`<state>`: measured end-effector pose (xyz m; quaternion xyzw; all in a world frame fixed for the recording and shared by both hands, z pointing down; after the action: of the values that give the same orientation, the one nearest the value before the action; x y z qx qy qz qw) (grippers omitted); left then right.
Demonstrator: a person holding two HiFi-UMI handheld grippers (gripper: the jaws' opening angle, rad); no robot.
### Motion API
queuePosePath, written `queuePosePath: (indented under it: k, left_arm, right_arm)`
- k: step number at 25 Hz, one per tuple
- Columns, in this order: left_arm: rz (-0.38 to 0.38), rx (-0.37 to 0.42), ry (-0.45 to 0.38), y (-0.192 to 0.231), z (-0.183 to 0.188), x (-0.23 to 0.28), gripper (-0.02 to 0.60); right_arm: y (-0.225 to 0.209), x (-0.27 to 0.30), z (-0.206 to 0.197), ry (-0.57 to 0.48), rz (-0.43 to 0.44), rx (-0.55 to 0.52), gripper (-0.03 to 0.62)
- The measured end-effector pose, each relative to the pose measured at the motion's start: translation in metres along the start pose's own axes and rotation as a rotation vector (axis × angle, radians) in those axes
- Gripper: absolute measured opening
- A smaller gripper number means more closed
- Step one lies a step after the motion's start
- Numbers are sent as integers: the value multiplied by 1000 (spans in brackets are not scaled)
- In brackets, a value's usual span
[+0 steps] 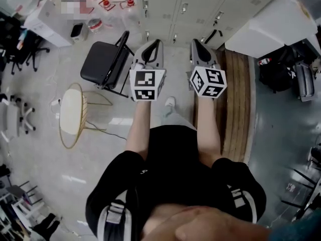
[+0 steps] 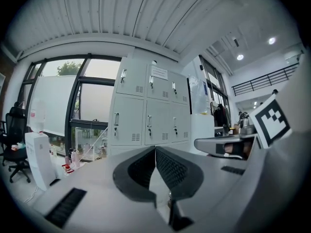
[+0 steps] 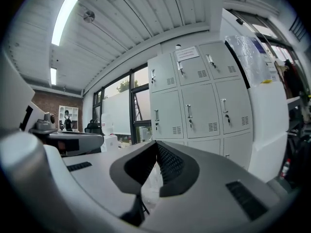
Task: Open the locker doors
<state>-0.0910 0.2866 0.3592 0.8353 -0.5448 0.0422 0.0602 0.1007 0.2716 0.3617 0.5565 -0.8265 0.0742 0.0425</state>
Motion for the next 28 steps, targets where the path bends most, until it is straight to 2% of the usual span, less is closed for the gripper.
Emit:
queuePosePath:
  k: [11, 17, 28]
  left_arm:
    - [-45, 41, -9, -12, 33, 136, 11]
    - [-70, 56, -38, -27, 39, 185, 11]
    - [-47, 33, -1, -6, 33, 238, 11]
  right_arm:
    - [-105, 83, 33, -57, -29, 28, 18]
    - [-158, 102, 39, -77, -69, 49, 18]
    - [-179, 152, 30, -35, -41, 67, 18]
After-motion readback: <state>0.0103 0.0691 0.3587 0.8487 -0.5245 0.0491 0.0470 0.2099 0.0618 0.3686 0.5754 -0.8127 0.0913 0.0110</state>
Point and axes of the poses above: the fingertips, and each gripper's own axes: x forward along the fingers, y to its left, z out of its top, the point moved 9 cm from there along -x, backward along the fingers, and after that the axes turned 3 degrees about y, right-handed, at the moved point
